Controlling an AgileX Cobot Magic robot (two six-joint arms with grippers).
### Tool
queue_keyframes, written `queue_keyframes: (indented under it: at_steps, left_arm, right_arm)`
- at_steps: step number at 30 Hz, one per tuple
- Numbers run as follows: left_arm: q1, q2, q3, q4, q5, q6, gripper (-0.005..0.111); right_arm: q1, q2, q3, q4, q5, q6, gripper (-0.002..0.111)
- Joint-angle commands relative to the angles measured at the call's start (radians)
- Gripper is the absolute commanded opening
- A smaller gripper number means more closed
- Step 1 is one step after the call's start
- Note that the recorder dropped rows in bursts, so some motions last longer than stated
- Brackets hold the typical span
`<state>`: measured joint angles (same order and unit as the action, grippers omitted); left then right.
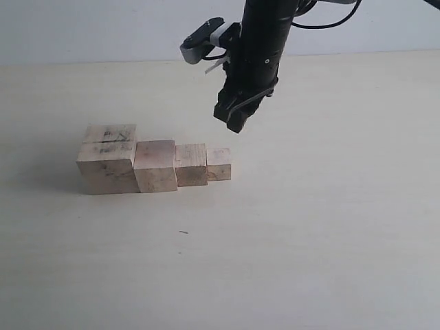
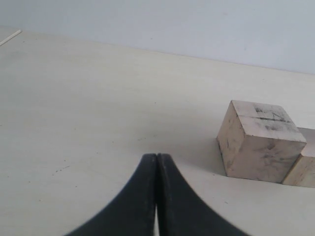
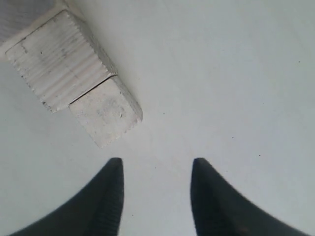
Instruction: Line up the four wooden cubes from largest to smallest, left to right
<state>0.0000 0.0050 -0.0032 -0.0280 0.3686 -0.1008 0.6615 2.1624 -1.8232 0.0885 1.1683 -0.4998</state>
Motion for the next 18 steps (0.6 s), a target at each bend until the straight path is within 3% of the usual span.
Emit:
queue_keyframes:
  at_steps: [1,4,13,18]
  left_arm:
    - [-0.005,-0.005,0.003,-0.003,-0.01,0.003,0.0]
    - [-0.005,-0.005,0.003,-0.003,-0.01,0.003,0.0]
    - [-0.005,-0.005,0.003,-0.003,-0.01,0.003,0.0]
    - [-0.005,-0.005,0.003,-0.003,-0.01,0.003,0.0]
  right_arm:
    - [-0.001,-0.015,0.003,0.002,0.009,0.026,0.019]
    - [-0.001,-0.015,0.003,0.007,0.009,0.062,0.001]
    - [-0.001,-0.076,0.015,0.028,-0.052,0.269,0.0]
    - [-0.001,-0.388,0.342,0.062,-0.35,0.289,0.0]
